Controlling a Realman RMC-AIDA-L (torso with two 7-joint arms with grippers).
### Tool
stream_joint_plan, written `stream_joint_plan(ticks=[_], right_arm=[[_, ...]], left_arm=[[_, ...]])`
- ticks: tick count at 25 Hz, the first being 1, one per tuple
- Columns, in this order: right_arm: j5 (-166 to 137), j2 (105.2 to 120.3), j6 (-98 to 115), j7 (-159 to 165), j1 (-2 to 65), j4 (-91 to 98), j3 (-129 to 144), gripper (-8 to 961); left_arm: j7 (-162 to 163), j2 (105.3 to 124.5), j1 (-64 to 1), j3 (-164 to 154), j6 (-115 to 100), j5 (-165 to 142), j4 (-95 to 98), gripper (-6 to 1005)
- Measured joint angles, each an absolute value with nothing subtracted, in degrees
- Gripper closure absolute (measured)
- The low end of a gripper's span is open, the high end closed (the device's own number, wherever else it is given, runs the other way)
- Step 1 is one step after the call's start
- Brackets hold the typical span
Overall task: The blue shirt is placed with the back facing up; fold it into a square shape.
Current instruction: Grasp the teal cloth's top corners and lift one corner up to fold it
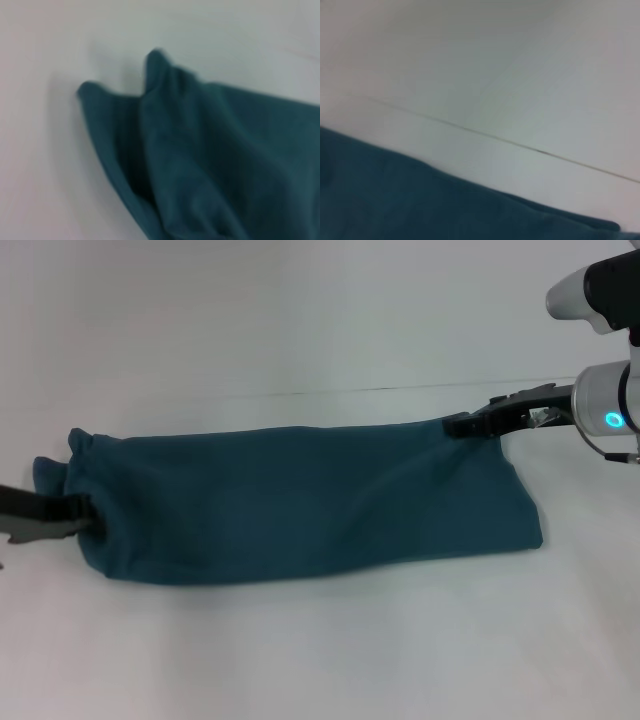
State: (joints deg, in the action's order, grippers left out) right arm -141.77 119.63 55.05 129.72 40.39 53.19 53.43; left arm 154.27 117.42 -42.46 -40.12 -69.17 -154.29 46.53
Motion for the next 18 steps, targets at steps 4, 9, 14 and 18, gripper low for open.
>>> stream_joint_plan(ticks=[4,9,14,18], right_arm=[[-136.31,120.08,50.79,127.13,39.43,50.87,54.54,80],[-123.08,120.17,43.16,117.17,38.55,44.18,56.19,169],[-107.01,120.23,39.31,98.88,38.87,36.28,57.81,343],[-95.95,120.37,37.25,83.50,40.46,29.81,59.78,538]], left_arm=[[152.73,117.02,-43.39,-40.14,-71.27,-151.64,48.28,924],[152.37,116.32,-44.24,-39.96,-72.88,-147.40,50.99,925],[152.71,115.20,-46.48,-39.91,-73.92,-144.16,50.88,926],[153.65,114.51,-48.71,-39.84,-74.24,-141.31,50.82,927]])
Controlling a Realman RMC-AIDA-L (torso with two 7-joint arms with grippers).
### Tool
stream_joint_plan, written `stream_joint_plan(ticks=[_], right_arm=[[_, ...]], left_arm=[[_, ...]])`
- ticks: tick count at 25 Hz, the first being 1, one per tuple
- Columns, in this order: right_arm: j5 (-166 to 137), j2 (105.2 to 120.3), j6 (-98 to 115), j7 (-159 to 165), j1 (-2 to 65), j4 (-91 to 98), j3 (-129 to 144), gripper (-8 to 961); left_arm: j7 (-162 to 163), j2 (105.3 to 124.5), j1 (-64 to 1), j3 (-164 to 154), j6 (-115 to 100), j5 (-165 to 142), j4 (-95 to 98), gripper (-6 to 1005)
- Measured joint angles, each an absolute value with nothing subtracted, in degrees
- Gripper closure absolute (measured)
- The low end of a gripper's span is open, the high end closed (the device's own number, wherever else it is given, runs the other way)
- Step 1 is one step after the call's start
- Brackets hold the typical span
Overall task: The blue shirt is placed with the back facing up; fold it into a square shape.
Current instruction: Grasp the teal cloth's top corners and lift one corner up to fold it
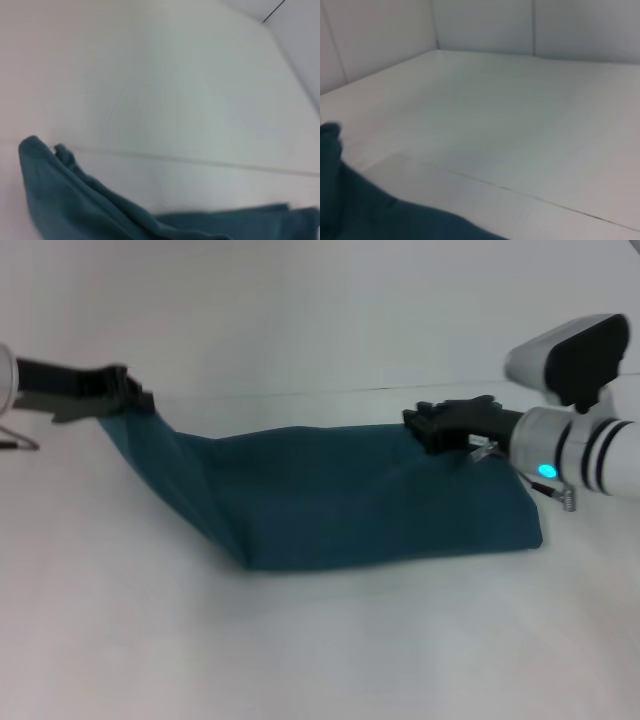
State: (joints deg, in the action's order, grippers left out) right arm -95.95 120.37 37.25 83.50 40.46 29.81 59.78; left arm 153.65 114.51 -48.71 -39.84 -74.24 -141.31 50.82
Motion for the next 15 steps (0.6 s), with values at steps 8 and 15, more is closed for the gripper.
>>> stream_joint_plan(ticks=[8,15], right_arm=[[-85.11,120.95,30.76,71.99,45.84,20.66,66.30,850],[-79.10,121.28,30.07,67.00,49.15,17.21,71.38,954]], left_arm=[[155.06,112.35,-52.04,-39.71,-74.58,-135.70,50.50,929],[155.76,110.69,-53.77,-38.68,-75.23,-132.84,50.54,930]])
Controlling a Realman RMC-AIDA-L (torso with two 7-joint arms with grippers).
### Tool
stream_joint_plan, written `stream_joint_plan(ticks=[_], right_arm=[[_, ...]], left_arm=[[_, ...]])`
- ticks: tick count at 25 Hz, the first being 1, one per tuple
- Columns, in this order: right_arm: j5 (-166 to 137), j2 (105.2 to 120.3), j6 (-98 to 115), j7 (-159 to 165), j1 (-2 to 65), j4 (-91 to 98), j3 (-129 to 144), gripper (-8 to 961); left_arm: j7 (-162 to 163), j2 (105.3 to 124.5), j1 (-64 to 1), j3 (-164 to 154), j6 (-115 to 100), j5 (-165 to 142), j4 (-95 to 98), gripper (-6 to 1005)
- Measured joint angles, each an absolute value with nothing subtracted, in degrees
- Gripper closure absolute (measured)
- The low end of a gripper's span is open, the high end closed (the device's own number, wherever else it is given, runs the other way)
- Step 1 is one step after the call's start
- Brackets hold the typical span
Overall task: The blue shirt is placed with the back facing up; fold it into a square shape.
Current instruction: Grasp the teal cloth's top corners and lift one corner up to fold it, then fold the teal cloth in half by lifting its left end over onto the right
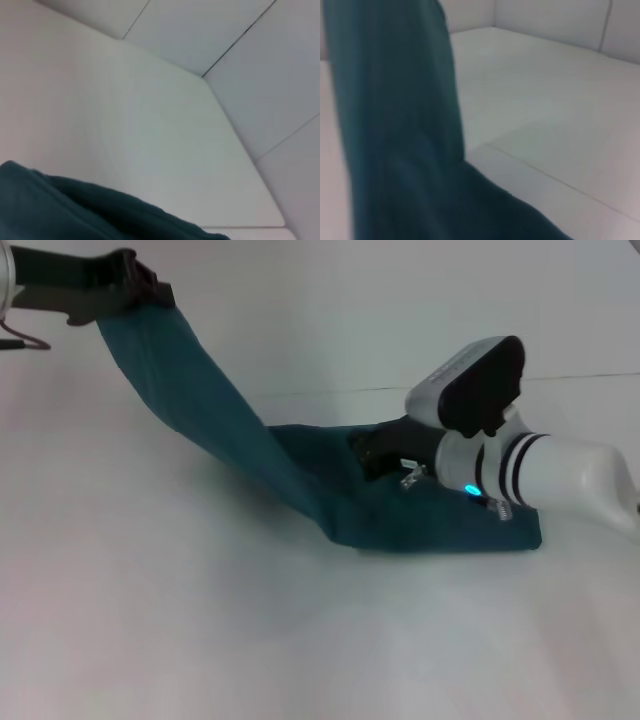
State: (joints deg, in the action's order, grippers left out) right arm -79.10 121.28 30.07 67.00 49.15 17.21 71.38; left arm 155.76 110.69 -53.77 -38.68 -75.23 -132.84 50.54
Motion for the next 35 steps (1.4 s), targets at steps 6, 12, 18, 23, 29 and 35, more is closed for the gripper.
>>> stream_joint_plan(ticks=[6,12,18,23,29,35], right_arm=[[-75.01,121.60,30.89,66.90,50.64,17.08,79.05,953],[-66.40,121.63,33.58,67.44,51.97,17.91,92.51,954],[-61.70,121.64,35.08,71.30,52.10,20.89,103.79,954],[-61.04,121.65,34.99,74.37,51.86,23.95,108.93,954],[-57.07,120.15,32.03,77.90,45.54,28.92,104.68,953],[-57.07,117.34,34.83,80.64,36.07,30.97,86.38,953]], left_arm=[[155.99,110.46,-54.24,-37.60,-75.26,-132.35,50.59,930],[156.01,110.43,-54.31,-37.67,-75.51,-132.37,50.72,929],[156.01,110.10,-53.57,-37.57,-75.79,-132.49,50.81,929],[155.80,110.04,-53.50,-37.53,-75.91,-132.69,50.81,930],[154.29,110.03,-52.89,-37.53,-76.86,-132.51,50.56,929],[151.86,110.28,-53.45,-38.11,-79.05,-132.01,50.80,929]])
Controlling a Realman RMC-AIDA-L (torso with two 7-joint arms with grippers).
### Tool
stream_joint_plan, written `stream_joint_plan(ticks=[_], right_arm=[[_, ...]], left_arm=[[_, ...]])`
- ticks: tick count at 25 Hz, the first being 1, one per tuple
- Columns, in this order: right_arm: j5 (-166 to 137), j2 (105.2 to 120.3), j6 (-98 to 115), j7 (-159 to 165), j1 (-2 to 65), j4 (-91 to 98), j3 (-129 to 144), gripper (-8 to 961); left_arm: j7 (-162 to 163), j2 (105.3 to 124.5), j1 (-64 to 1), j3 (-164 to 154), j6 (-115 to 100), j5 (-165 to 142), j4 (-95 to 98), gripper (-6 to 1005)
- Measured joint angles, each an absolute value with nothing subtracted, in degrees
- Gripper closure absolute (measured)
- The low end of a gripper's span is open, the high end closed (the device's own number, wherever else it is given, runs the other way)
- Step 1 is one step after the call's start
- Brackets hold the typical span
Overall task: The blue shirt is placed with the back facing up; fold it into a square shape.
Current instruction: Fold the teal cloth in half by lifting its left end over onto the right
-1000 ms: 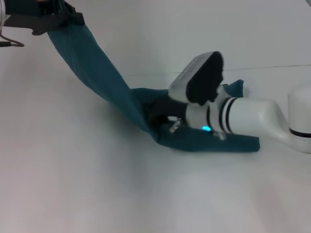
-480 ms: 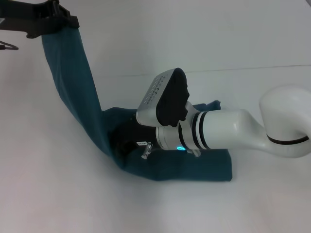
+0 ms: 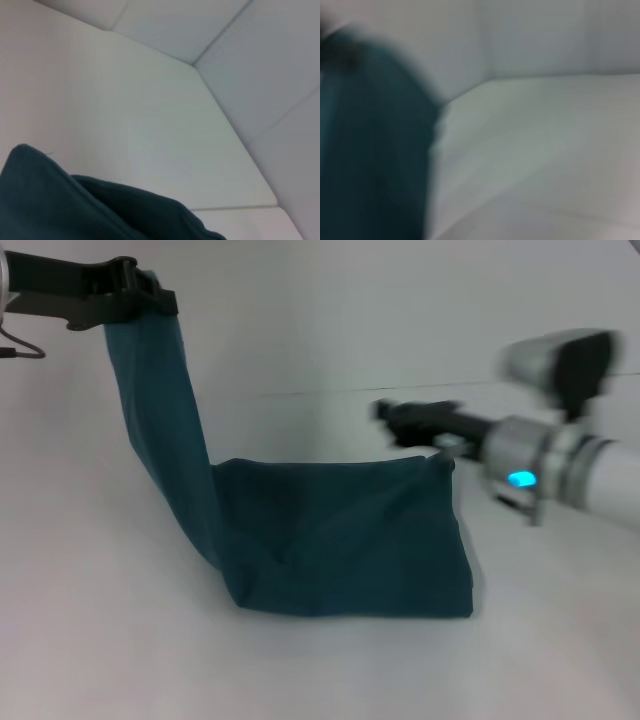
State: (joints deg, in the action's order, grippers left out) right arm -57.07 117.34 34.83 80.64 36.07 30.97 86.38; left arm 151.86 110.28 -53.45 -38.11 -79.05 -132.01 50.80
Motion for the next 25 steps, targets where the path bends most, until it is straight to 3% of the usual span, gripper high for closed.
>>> stream_joint_plan(ticks=[8,12,16,20,21,23,25], right_arm=[[-57.12,110.88,45.20,88.92,24.94,30.90,67.25,954],[-57.15,108.37,48.84,91.35,20.55,31.15,61.82,954],[-57.35,107.37,50.68,91.72,17.52,31.01,57.38,953],[-60.67,107.29,51.60,91.74,16.11,30.96,52.34,954],[-61.35,107.36,51.87,91.75,16.08,30.90,51.56,954],[-64.45,107.77,52.54,92.14,16.02,30.95,48.56,954],[-65.10,107.90,52.77,92.28,16.07,31.02,48.05,953]], left_arm=[[150.19,110.85,-55.46,-39.52,-81.22,-130.12,50.71,930],[150.30,112.96,-58.17,-42.06,-81.72,-128.83,50.87,930],[150.48,115.39,-60.40,-44.41,-81.86,-128.48,50.90,930],[150.42,118.89,-62.08,-47.51,-82.30,-128.43,51.02,930],[150.42,118.89,-62.08,-47.51,-82.30,-128.43,51.02,930],[150.20,123.47,-62.31,-53.84,-82.49,-128.26,51.96,929],[150.25,124.02,-62.01,-55.63,-82.10,-127.88,51.85,929]])
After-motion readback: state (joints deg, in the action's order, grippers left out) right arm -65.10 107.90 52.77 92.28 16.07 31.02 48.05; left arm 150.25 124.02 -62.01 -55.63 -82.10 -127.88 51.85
